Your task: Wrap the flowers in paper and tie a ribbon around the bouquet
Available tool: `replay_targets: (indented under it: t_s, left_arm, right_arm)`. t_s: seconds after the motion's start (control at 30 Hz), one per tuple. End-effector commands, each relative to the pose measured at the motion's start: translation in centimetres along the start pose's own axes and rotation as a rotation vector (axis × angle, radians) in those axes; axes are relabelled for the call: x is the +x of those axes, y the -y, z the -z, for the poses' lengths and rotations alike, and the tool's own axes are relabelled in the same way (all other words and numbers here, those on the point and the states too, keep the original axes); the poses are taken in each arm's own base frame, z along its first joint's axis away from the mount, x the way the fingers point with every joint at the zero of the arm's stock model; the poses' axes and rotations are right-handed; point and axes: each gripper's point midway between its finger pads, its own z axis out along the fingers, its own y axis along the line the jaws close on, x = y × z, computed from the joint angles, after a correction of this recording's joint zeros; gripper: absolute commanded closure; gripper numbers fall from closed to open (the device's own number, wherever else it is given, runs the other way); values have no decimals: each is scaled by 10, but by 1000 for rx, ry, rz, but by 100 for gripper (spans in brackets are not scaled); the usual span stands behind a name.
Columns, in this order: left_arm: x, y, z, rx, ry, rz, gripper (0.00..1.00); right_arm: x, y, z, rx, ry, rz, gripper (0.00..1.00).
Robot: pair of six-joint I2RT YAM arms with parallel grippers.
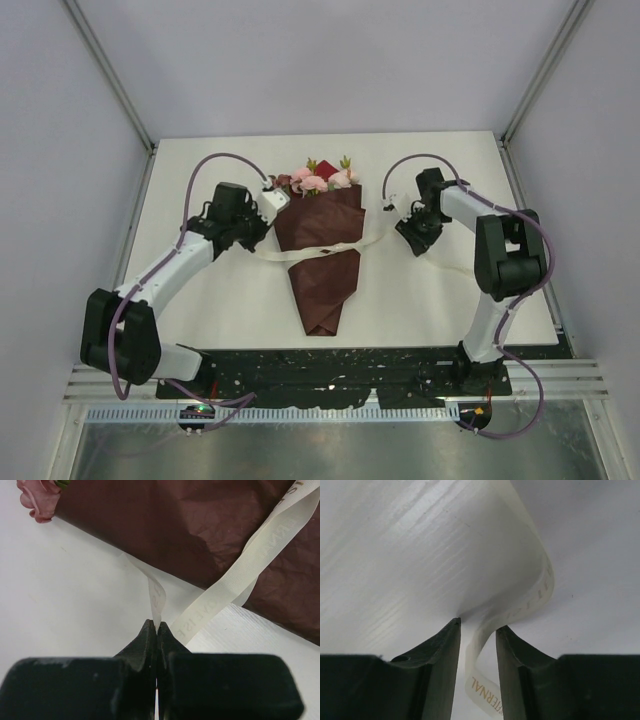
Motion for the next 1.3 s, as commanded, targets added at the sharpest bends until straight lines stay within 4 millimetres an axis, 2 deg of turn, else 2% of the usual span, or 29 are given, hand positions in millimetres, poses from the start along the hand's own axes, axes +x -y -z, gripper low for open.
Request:
replay_targets:
  t_s: [0.0,0.13,0.23,0.3,0.37,0.4,0.47,0.53,0.6,0.63,0.67,0.7,0.8,0.97,1.03,1.07,1.17,1.27]
  left_arm:
    - [-19,-1,0,22,57,12,100]
    - [-20,-1,-2,28,59,15,100]
    - [-23,-2,-2,26,63,17,100]
    - [-24,-3,-2,20,65,21,100]
    - [-24,-5,-2,8,63,37,100]
    - [-23,-6,-1,-4,56,50,100]
    - [-24,-11,3,-40,58,87,100]
    - [-22,-18,10,-98,58,143,100]
    - [-16,-27,20,-156,66,209,100]
    - [-13,-34,26,-197,73,248,100]
    - [-10,-41,32,-238,82,284,100]
    - [-6,-48,39,-271,89,314,100]
    - [15,-72,51,-356,55,395,100]
    - [63,-120,71,-430,-37,465,100]
    - [82,-139,79,-458,-75,480,100]
    - [93,-149,82,-473,-105,485,100]
    - [127,-177,93,-529,-183,526,100]
    - [154,-205,108,-599,-249,556,100]
  right_arm:
    - [-9,31,6,97,-15,16,49]
    - [-18,39,-1,120,-9,-60,36]
    - [-21,40,-7,109,-11,-87,38]
    - [-18,38,-11,82,-40,-94,45]
    - [-10,37,-16,68,-79,-105,61]
    - [-8,38,-15,73,-88,-113,77]
    - [-1,43,-11,88,-97,-148,94]
    - [-1,51,2,118,-65,-201,95]
    - [2,66,27,181,0,-286,95]
    - [3,75,45,216,47,-330,95]
    - [11,83,54,246,72,-366,94]
    - [13,89,72,292,105,-378,95]
    - [31,92,94,351,108,-389,95]
    - [70,91,94,361,18,-368,95]
    - [90,86,87,350,-26,-368,95]
    - [101,92,91,390,-57,-371,95]
    - [128,93,83,412,-129,-375,95]
    - [158,105,82,470,-200,-375,95]
